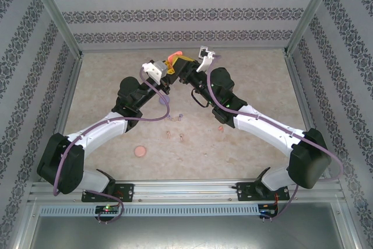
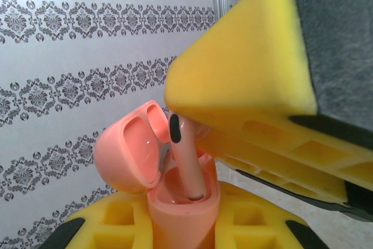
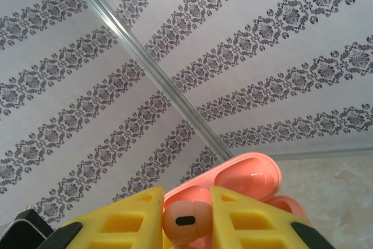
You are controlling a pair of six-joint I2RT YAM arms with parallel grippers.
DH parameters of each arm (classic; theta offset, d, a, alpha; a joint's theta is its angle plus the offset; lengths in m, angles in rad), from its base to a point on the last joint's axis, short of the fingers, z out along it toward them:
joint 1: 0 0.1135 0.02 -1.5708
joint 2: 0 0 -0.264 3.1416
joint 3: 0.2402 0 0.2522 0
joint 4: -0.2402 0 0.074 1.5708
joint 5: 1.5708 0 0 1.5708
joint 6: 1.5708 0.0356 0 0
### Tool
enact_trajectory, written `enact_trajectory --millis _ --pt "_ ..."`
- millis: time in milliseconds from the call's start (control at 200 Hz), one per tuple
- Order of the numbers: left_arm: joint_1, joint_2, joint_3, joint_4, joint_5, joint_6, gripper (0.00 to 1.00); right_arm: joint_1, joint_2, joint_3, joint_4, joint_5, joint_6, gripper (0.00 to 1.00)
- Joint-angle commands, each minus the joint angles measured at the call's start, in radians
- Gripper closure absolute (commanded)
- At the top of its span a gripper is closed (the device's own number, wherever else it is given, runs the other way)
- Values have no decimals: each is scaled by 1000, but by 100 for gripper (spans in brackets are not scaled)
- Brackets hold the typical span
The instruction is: Insert the wireless bluetooth earbuds into the charging case
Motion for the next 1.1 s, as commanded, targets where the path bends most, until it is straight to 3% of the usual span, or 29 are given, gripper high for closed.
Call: enact_trajectory --millis 0,814,1094 --pt "-18 6 39 51 4 -13 100 12 26 -4 24 -15 13 76" --pt "-26 -10 24 71 26 -24 100 17 72 -41 155 30 40 78" --pt "-27 -45 19 88 71 -44 100 40 61 -44 102 32 -50 78"
